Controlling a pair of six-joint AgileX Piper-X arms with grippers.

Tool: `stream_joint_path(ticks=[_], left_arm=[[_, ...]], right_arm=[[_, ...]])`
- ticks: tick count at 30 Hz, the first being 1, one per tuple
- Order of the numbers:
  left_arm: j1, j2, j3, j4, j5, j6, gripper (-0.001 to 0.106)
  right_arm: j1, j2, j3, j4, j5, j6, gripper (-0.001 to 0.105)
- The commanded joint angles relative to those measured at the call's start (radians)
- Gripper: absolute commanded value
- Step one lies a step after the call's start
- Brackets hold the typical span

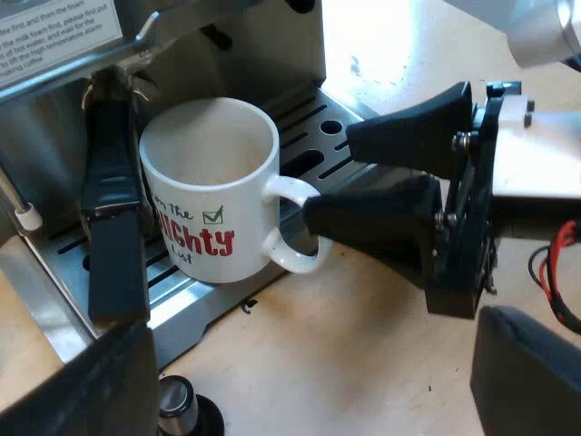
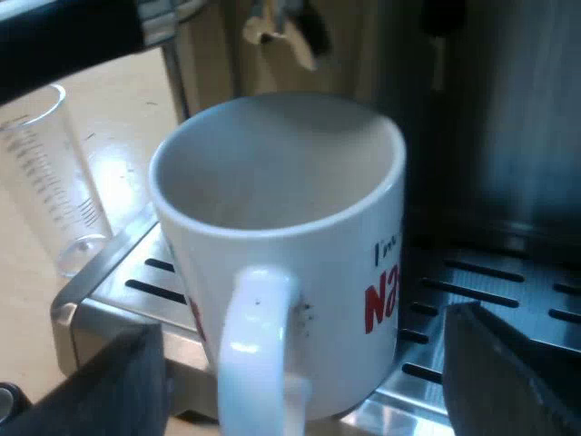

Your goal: Place mug into machine

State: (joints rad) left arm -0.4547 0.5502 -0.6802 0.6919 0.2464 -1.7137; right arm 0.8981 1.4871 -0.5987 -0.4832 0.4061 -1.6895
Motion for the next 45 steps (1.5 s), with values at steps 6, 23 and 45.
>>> stream_joint_path(ticks=[6, 23, 45], left_arm=[[-0.001, 0.002, -0.003, -0.01, -0.003, 0.009, 0.071], [-0.001, 0.002, -0.003, -0.001, 0.021, 0.009, 0.071], [-0.001, 0.002, -0.003, 0.044, 0.021, 0.009, 0.071]], right_arm=[[-0.003, 0.052, -0.028, -0.014, -0.025, -0.017, 0.064], [-0.003, 0.218, -0.208, -0.008, 0.043, -0.044, 0.064], [-0.052, 0.333, -0.333, -0.015, 0.106, -0.041, 0.064]])
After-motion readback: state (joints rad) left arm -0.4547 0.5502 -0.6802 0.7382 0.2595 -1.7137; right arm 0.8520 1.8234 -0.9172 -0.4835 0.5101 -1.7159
